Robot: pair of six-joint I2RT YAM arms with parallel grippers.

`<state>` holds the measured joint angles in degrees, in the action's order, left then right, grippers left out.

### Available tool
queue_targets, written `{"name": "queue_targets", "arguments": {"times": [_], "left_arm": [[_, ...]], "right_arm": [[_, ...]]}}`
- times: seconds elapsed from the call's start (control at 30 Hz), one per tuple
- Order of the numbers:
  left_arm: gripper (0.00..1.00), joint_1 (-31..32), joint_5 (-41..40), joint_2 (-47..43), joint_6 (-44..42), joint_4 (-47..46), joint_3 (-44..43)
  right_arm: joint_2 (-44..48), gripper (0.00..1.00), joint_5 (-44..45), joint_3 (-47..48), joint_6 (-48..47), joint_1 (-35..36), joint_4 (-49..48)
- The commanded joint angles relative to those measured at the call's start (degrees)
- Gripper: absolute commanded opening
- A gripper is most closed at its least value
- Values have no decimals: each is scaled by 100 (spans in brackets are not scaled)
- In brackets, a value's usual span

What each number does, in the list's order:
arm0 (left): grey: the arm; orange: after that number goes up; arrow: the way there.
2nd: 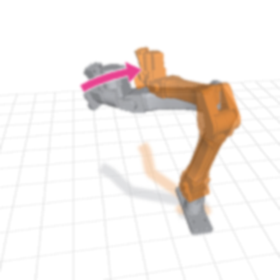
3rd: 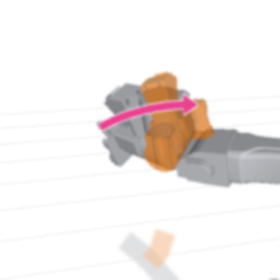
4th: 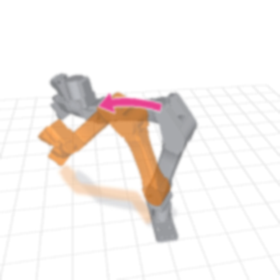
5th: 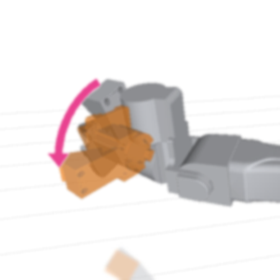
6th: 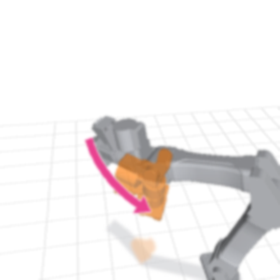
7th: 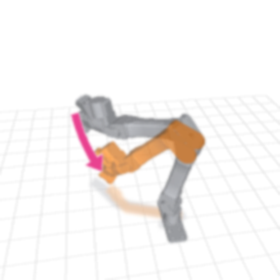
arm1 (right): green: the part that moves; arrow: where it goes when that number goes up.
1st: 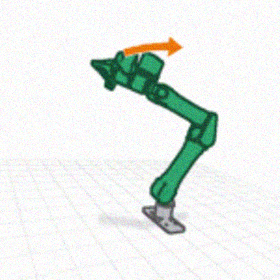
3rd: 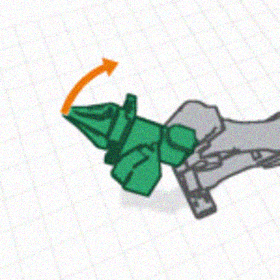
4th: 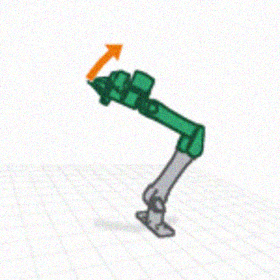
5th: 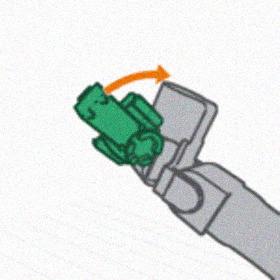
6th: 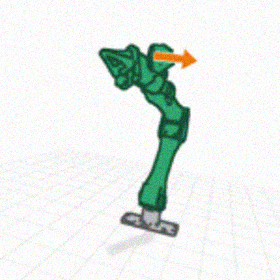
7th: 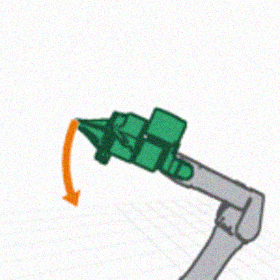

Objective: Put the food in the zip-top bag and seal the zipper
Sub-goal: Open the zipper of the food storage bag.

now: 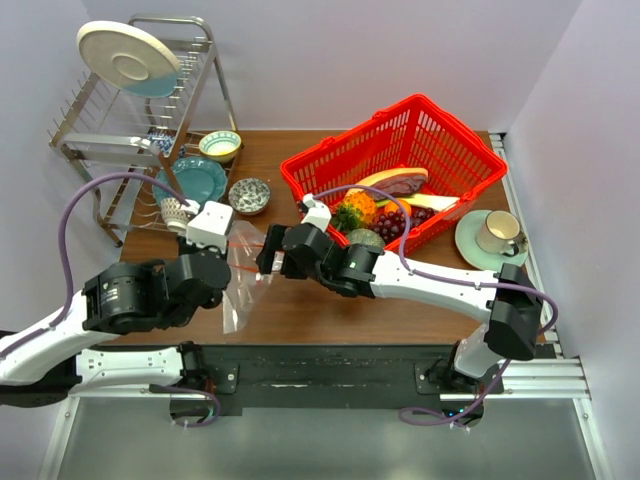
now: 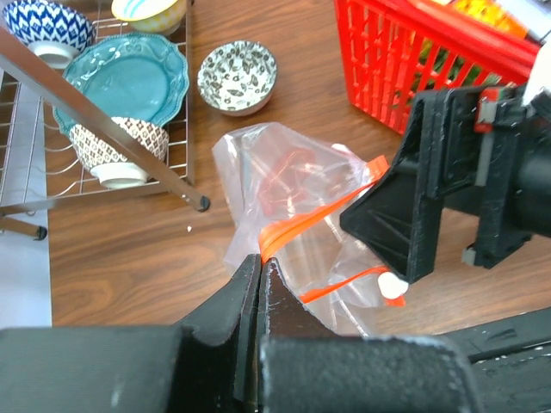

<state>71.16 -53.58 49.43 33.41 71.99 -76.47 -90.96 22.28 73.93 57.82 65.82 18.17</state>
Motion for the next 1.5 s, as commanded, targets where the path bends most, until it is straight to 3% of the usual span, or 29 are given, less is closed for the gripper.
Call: {"name": "queue_targets", "arguments": {"times": [0.0,0.17,0.37,0.9,1.1,1.2,1.37,1.47], "left_arm": [[0,4,-399,-100,113,-192,227],[0,-5,58,-232,-142,-1378,1035],[0,-5,164,14,-141,-1968,1520],[0,-58,102,199,-309,-2356,1714],[0,-67,111,164,-300,-2294,1653],[0,-67,173,120,-291,-2285,1635],[0,-67,243,120,-282,-2242,1609],[0,-67,260,128,-273,-2242,1617]], "right_arm": [[52,99,550,139,-253,-26,486],[113,98,154,358,-824,54,143],[254,99,13,394,-1027,71,72],[1650,98,-100,17,-1801,62,3],[1766,99,-260,-28,-1783,54,88],[1757,97,-40,314,-2098,-156,361],[1616,92,-1180,991,-2538,-1746,1074],[1485,92,-1165,1246,-2785,-2292,1337]]}}
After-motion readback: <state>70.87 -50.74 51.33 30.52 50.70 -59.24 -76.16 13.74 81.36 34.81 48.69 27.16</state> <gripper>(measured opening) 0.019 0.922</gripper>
